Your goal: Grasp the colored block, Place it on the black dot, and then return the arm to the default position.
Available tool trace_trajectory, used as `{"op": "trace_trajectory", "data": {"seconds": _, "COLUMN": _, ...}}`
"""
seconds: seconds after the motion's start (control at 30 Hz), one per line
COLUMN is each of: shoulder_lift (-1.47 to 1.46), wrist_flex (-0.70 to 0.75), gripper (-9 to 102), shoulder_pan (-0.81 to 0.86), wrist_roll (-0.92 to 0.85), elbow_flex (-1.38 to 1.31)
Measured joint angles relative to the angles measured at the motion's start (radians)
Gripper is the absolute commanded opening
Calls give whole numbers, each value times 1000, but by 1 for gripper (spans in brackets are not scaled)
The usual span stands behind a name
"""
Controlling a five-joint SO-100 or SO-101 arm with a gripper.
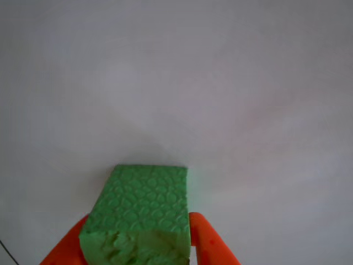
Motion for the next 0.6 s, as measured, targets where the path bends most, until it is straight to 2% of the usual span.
{"op": "trace_trajectory", "data": {"seconds": 0.4, "shoulder_lift": 55, "wrist_flex": -12, "gripper": 44, "shoulder_pan": -5, "wrist_roll": -14, "elbow_flex": 83}}
{"op": "trace_trajectory", "data": {"seconds": 0.6, "shoulder_lift": 339, "wrist_flex": -132, "gripper": 45, "shoulder_pan": -23, "wrist_roll": -14, "elbow_flex": 390}}
